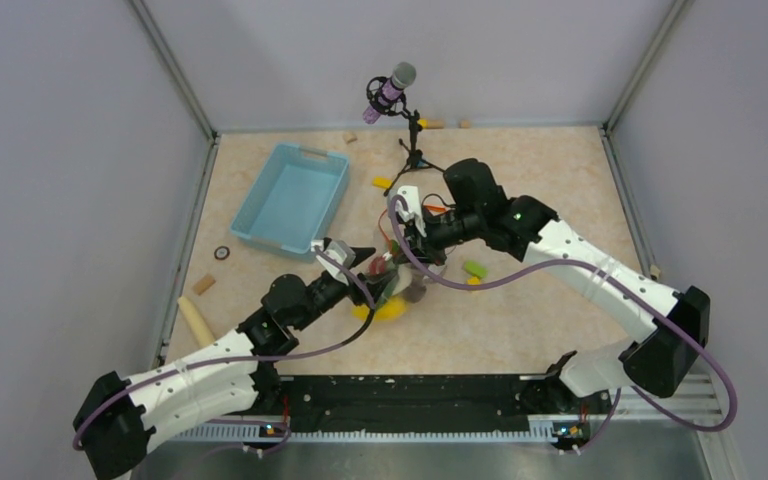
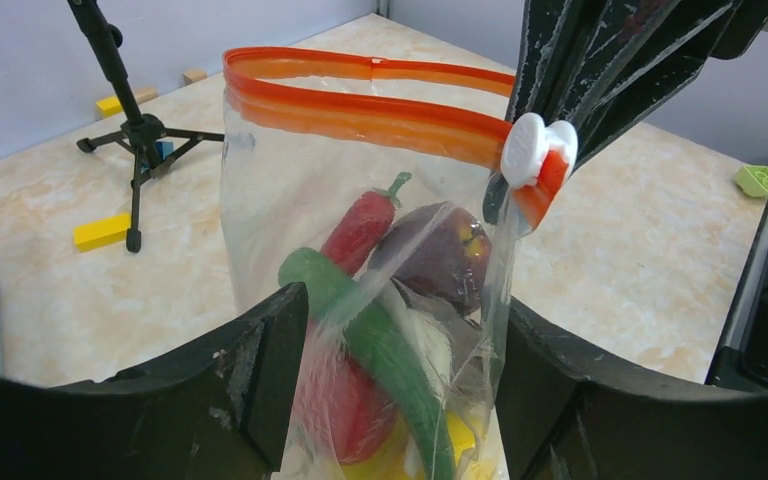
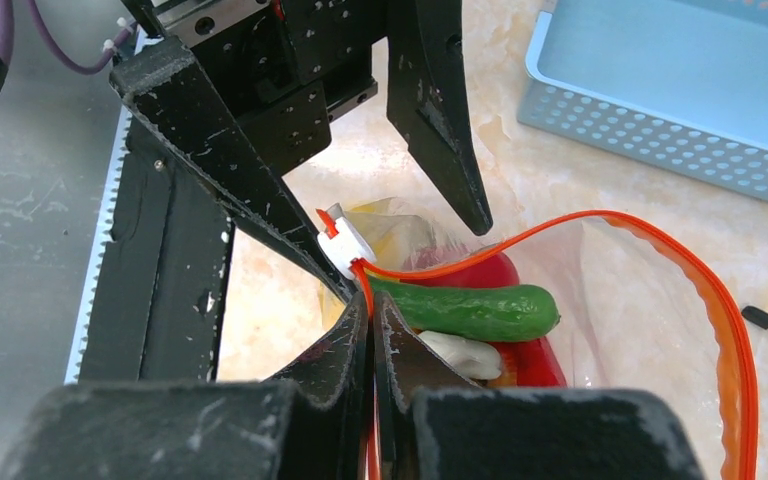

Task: Place the food in the zip-top bag and seal the zipper
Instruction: Zip the zipper food storage bag at the center of the board.

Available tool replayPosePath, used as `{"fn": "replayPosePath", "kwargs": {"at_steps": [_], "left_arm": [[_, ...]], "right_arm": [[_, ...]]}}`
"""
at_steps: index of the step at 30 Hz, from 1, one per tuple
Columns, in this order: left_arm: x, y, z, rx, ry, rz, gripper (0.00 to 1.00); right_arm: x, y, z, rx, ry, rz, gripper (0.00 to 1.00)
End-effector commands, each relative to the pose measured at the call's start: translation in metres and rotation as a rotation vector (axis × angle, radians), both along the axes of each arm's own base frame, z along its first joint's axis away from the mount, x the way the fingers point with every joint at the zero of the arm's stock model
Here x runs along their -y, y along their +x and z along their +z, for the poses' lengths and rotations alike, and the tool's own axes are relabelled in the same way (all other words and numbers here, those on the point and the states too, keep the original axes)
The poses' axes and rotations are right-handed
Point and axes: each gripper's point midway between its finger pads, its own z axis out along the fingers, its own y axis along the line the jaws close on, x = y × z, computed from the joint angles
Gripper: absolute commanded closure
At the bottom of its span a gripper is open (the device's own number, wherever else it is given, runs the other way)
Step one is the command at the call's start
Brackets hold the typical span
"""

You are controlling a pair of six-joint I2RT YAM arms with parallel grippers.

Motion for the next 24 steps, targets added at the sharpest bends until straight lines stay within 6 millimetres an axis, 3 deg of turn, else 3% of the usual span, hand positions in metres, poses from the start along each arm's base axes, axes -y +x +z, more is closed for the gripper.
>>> {"fn": "replayPosePath", "kwargs": {"at_steps": [1, 8, 17, 19, 22, 24], "left_arm": [[-0.001, -0.004, 0.023, 0.071, -0.022, -0.019, 0.31], [0.003, -0.01, 0.029, 0.1, -0.022, -0.058, 0.33], [0.005, -0.007, 0.032, 0.107, -0.006, -0.058, 0.53], [0.006, -0.007, 0.033, 0.117, 0.001, -0.063, 0.64], [0.007, -0.009, 0.03, 0.129, 0.018, -0.078, 0.97], [0.007, -0.009, 0.028, 0.129, 0.023, -0.079, 1.0]], "right_arm": [[-0.007, 0.0, 0.016, 0.042, 0.039, 0.028, 1.0], [-0.011, 0.004, 0.013, 0.028, 0.028, 0.02, 1.0], [-0.01, 0.005, 0.008, 0.034, 0.015, 0.023, 1.0], [-0.01, 0.005, 0.007, 0.033, 0.012, 0.025, 1.0], [-0.007, 0.005, 0.005, 0.047, -0.005, 0.029, 0.96], [-0.002, 0.007, 0.003, 0.077, -0.025, 0.022, 0.86]]}}
